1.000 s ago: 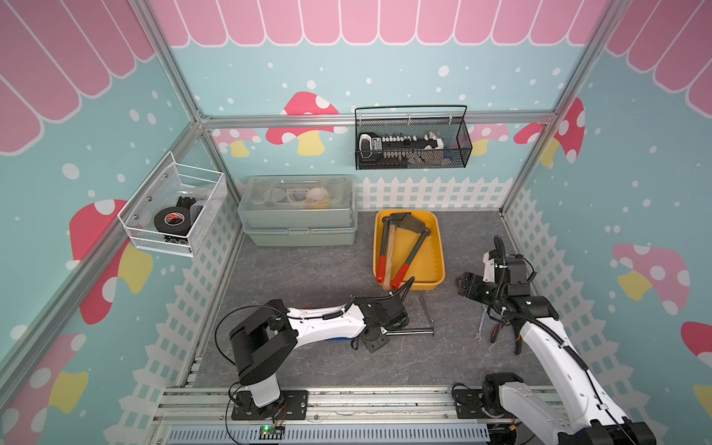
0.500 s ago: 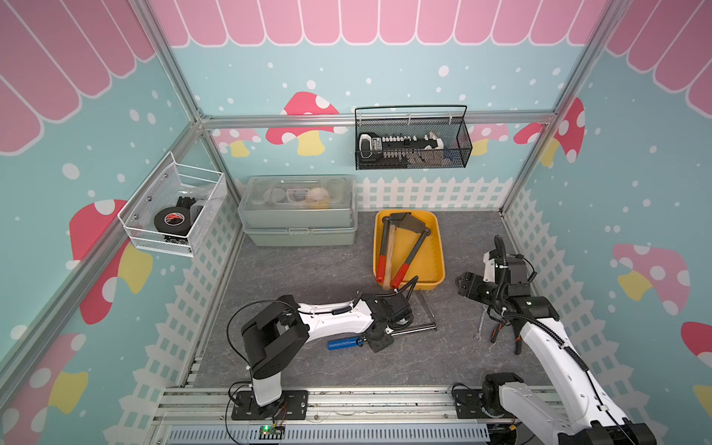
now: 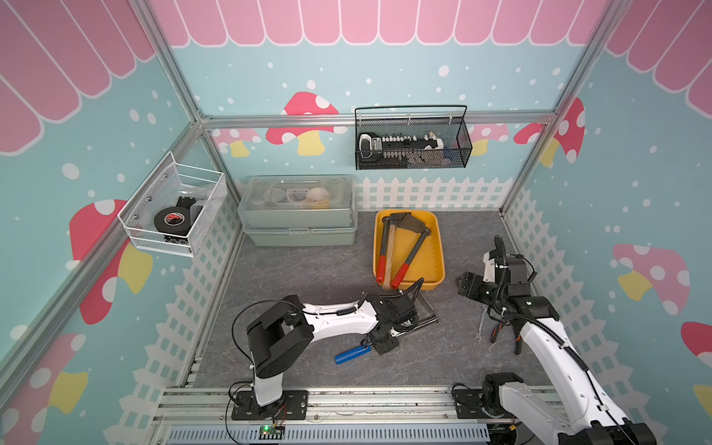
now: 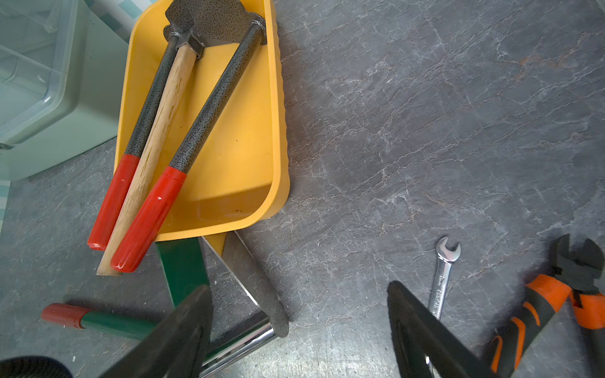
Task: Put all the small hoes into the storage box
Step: Adjust the hoe at the center of the board.
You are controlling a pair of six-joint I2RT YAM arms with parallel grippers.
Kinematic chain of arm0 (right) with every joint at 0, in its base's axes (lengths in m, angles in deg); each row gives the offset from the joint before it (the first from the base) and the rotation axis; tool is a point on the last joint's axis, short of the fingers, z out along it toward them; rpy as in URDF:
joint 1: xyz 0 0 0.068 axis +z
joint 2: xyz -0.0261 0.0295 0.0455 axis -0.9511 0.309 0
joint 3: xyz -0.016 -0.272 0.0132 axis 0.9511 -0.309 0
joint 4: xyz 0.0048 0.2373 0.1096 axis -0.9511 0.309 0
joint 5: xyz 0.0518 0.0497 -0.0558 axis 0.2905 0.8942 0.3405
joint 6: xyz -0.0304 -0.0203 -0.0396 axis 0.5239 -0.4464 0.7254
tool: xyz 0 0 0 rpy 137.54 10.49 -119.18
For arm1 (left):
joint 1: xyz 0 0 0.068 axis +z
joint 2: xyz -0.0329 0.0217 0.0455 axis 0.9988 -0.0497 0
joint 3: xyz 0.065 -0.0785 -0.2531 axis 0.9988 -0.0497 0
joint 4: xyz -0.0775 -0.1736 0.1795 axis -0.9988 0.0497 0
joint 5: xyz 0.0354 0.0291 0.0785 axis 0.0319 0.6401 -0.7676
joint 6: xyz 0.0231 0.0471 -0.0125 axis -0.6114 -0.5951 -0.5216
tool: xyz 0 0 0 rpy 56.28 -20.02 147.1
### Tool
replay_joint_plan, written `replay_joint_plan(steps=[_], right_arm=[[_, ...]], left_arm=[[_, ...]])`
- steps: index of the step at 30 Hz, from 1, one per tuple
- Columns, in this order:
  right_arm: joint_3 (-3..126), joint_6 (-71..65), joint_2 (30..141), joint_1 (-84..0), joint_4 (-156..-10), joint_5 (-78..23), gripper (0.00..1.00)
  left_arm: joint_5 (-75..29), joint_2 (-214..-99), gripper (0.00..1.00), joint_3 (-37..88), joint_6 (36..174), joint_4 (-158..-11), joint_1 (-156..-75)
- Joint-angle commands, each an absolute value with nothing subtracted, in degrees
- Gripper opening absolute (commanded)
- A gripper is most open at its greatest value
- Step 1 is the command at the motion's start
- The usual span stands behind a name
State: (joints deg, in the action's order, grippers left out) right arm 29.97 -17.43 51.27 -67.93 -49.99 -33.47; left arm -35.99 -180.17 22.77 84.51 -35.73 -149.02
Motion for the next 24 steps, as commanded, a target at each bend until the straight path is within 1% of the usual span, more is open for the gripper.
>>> replay_joint_plan(steps=[1,14,24], right_arm=[[30.85,-17.5,50.94,-68.31,-50.18,-33.61,0.83],[31.49,-17.09,49.96,-68.4,-49.21,-34.41,0.83],[30.55,-17.22,49.57,-68.78,-49.06,-34.72,0.83]], left_arm=[[-35.98,-182.32,0.0,24.76,84.1,-36.28,-150.11],[-35.22,-187.37,0.0,31.93,82.86,-35.54,-153.54],[-34.97,-193.49,0.0,42.66,80.02,-33.27,-154.71]])
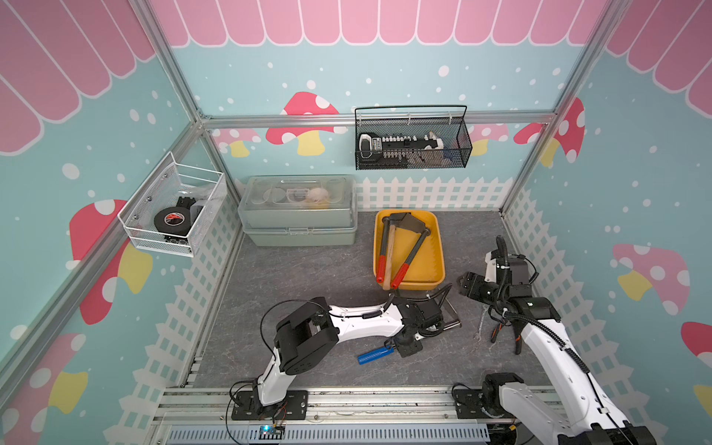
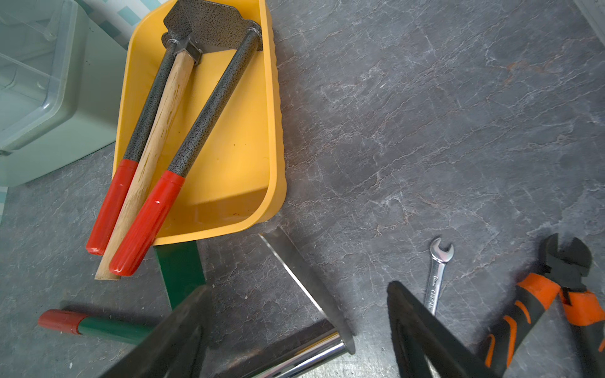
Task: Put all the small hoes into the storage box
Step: Adjust the hoe at the center of the board.
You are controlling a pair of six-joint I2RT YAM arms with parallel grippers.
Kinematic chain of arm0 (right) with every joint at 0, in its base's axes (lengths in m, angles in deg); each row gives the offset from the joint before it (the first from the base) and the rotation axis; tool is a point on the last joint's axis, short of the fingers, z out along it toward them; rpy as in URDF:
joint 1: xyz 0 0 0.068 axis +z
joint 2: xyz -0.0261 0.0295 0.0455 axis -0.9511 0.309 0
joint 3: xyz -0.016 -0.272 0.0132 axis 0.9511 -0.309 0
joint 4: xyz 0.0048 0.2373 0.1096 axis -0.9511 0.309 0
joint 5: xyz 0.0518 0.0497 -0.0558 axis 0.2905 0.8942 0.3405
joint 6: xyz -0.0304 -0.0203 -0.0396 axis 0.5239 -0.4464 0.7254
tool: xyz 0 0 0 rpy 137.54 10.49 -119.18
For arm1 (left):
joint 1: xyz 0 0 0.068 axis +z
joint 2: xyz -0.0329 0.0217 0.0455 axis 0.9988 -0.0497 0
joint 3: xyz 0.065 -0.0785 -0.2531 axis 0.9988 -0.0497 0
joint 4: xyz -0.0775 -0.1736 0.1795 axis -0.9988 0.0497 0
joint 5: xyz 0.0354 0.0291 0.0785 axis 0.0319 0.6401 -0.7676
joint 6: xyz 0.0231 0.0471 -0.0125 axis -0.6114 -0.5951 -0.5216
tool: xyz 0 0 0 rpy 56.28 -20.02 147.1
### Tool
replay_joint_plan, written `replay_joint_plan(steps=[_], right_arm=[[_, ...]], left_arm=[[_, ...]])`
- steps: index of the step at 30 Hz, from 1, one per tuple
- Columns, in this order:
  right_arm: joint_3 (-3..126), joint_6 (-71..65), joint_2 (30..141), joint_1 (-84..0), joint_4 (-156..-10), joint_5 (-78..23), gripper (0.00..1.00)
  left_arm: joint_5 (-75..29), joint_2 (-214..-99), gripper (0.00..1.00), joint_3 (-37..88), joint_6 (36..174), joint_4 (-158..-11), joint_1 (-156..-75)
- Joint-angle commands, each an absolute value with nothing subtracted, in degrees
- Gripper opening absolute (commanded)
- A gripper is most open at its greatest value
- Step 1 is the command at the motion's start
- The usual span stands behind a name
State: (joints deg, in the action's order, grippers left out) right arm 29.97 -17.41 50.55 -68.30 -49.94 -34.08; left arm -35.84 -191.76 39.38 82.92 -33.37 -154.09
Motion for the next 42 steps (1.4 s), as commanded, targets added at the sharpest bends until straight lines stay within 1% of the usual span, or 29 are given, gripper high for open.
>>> replay_joint_plan(steps=[1,4,5,6,9,11,14,21,26,29,34,38,42], right_arm=[[30.67,-17.12,49.46,-68.77,-48.97,-34.79,0.83],[30.7,-16.89,49.13,-68.97,-48.69,-35.38,0.83],[30.69,-16.8,49.02,-69.09,-48.56,-35.37,0.83],[30.78,-16.8,48.95,-69.15,-48.48,-35.46,0.83],[30.78,-16.62,48.82,-69.37,-48.42,-35.47,0.85],[30.77,-16.45,48.77,-69.53,-48.6,-35.12,0.86],[30.6,-16.53,48.63,-69.61,-48.77,-34.77,0.87],[30.54,-16.52,48.18,-69.8,-48.69,-34.43,0.87],[30.8,-16.53,47.86,-69.98,-48.54,-34.11,0.87],[30.87,-16.5,47.55,-70.07,-48.33,-34.17,0.87],[30.9,-16.36,47.37,-70.24,-47.99,-34.18,0.87],[30.9,-16.45,47.37,-70.24,-47.99,-34.11,0.87],[30.94,-16.53,47.42,-70.33,-47.99,-33.99,0.87]], left_arm=[[-35.21,-194.0,0.0,43.44,79.73,-33.08,-154.84],[-35.52,-195.15,0.0,44.48,79.82,-32.95,-154.94],[-35.6,-195.3,0.03,44.43,80.15,-32.95,-154.93],[-35.74,-195.3,0.06,44.35,80.53,-32.97,-154.95],[-35.28,-195.29,0.22,43.77,82.25,-33.02,-154.67],[-34.13,-195.58,0.28,43.33,83.26,-32.97,-154.3],[-33.28,-195.82,0.31,42.67,84.03,-33.04,-153.99],[-31.03,-196.39,0.33,41.77,85.35,-33.03,-153.34],[-29.54,-197.02,0.33,41.62,85.61,-32.99,-152.72],[-28.6,-197.52,0.32,41.8,85.76,-33.03,-152.42],[-29.03,-197.87,0.24,42.22,85.76,-33.04,-152.45],[-32.18,-197.87,0.16,42.62,85.76,-33.02,-152.68],[-33.93,-197.57,0.11,43.11,85.28,-32.96,-153.01]])
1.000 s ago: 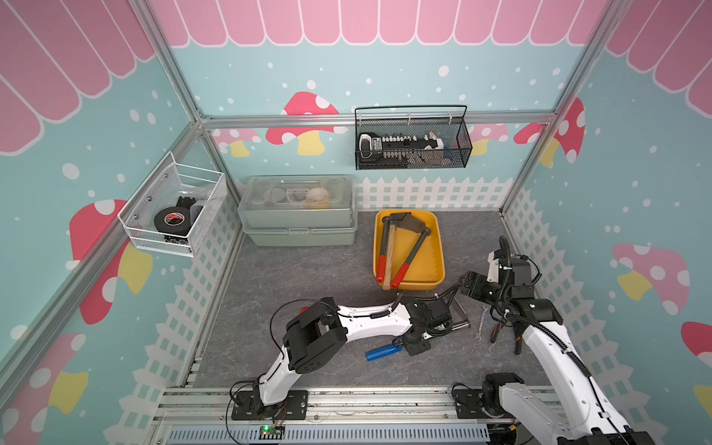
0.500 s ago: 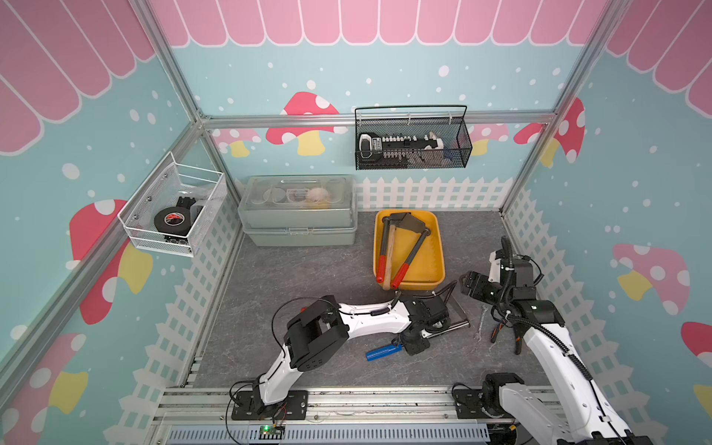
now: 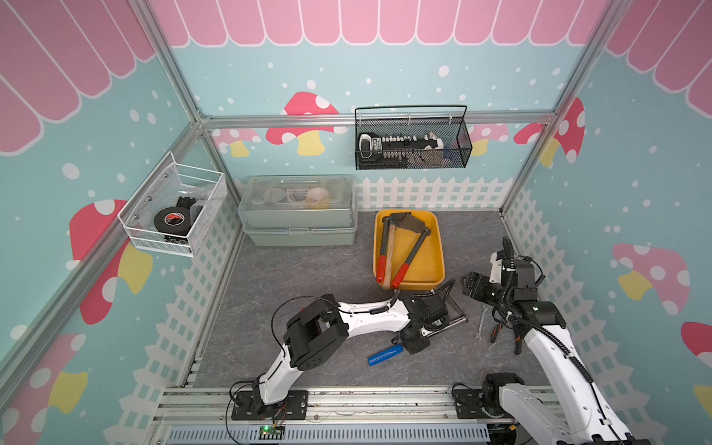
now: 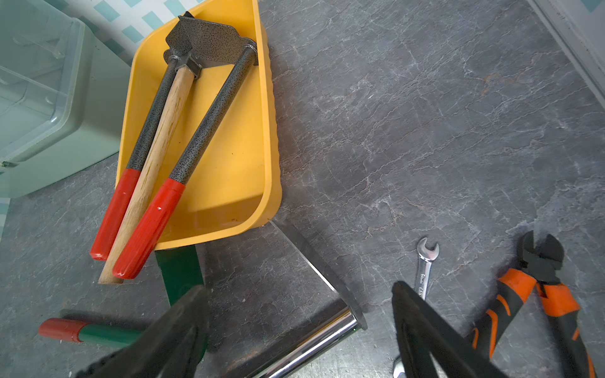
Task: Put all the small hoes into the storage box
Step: Adjust the hoe at the center of the board.
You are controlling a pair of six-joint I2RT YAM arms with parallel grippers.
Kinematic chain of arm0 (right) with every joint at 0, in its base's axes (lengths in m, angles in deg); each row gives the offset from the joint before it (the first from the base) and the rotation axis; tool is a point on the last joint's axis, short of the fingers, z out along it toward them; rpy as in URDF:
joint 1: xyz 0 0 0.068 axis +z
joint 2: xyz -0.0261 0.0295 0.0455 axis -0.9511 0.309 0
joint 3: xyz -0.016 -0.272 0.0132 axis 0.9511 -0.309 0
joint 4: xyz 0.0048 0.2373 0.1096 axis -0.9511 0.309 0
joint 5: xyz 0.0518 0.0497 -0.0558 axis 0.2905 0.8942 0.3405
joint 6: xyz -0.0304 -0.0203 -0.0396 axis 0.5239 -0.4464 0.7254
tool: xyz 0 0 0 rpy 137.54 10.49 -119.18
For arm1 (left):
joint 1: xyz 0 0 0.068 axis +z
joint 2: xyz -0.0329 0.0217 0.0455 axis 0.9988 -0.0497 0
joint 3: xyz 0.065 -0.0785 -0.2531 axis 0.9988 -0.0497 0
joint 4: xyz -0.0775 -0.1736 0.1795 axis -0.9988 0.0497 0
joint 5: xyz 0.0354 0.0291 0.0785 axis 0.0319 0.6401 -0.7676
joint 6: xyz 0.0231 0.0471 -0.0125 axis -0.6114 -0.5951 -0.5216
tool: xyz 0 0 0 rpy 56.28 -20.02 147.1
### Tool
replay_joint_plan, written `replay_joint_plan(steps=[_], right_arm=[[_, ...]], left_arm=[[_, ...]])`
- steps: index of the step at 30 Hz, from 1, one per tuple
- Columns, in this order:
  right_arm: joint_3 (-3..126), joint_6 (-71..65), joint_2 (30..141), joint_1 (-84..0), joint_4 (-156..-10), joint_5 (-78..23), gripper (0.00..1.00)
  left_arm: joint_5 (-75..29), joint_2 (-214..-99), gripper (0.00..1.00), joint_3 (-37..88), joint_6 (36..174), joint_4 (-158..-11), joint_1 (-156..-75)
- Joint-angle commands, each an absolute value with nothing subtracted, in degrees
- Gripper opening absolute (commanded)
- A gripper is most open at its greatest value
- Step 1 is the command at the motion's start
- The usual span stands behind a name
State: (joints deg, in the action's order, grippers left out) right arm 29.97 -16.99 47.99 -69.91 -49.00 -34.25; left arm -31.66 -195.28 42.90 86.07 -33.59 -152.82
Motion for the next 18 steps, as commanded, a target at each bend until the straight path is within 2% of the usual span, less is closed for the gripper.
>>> replay_joint_plan(steps=[1,7,18], right_arm=[[30.99,-16.53,47.48,-70.33,-48.03,-34.04,0.87],[31.05,-16.54,47.48,-70.42,-48.0,-34.19,0.87],[30.76,-16.89,47.71,-70.6,-47.99,-34.7,0.87]], left_arm=[[-34.36,-197.48,0.09,43.34,85.02,-32.95,-153.19],[-37.46,-196.34,0.0,44.25,83.05,-32.52,-154.31],[-39.35,-191.9,0.0,45.21,82.77,-31.74,-154.38]])
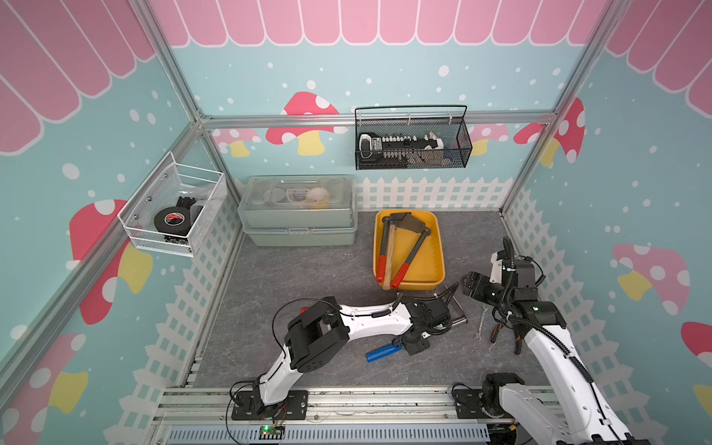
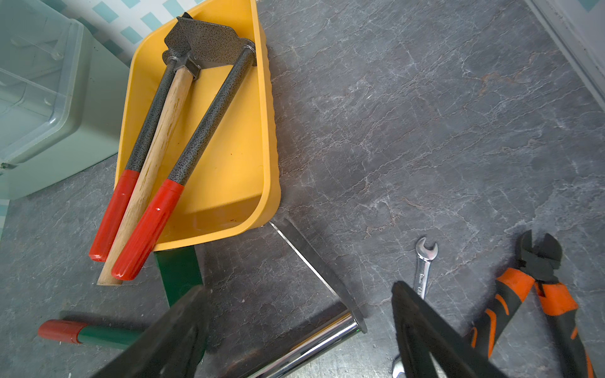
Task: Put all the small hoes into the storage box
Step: Adjust the hoe at the center of the board, then pick up the hoe from the center of the board.
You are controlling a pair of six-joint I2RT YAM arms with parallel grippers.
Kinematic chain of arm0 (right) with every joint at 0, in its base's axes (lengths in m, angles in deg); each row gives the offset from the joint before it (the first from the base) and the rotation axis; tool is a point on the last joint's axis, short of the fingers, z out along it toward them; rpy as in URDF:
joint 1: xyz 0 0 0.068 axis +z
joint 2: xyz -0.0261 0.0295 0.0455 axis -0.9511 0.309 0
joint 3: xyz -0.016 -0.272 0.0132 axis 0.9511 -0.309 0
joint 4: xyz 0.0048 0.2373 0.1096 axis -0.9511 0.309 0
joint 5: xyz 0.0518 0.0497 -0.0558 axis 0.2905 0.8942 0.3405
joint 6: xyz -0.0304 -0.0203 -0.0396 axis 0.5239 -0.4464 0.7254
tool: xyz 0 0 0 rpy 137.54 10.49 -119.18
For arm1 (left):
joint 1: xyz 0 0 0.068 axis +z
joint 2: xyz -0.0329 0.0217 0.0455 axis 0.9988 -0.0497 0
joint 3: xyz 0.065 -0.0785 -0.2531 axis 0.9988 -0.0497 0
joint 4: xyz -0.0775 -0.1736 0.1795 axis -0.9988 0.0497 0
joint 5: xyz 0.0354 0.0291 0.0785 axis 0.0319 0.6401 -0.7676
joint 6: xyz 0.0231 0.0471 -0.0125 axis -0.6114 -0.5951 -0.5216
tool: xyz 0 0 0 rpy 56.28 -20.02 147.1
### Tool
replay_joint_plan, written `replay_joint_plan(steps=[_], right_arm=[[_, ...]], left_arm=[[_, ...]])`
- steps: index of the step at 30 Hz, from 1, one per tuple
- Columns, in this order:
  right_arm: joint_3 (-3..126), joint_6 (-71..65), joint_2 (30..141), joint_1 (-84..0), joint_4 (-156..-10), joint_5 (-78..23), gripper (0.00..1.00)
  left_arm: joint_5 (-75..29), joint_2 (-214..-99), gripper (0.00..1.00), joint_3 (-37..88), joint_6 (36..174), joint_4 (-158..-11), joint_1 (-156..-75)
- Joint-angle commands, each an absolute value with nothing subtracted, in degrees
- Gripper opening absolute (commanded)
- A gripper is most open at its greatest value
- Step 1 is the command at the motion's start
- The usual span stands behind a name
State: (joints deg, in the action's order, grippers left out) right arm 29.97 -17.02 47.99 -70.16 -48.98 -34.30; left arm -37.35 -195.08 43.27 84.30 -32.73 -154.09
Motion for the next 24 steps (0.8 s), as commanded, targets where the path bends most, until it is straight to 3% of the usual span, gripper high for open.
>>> replay_joint_plan(steps=[1,24], right_arm=[[30.86,-16.89,47.72,-70.6,-48.0,-34.9,0.87],[29.96,-18.12,45.41,-71.29,-47.72,-38.26,0.87]], left_arm=[[-39.48,-191.48,0.0,45.3,82.77,-31.64,-154.39],[-40.7,-185.45,0.0,45.76,84.07,-31.78,-155.62]])
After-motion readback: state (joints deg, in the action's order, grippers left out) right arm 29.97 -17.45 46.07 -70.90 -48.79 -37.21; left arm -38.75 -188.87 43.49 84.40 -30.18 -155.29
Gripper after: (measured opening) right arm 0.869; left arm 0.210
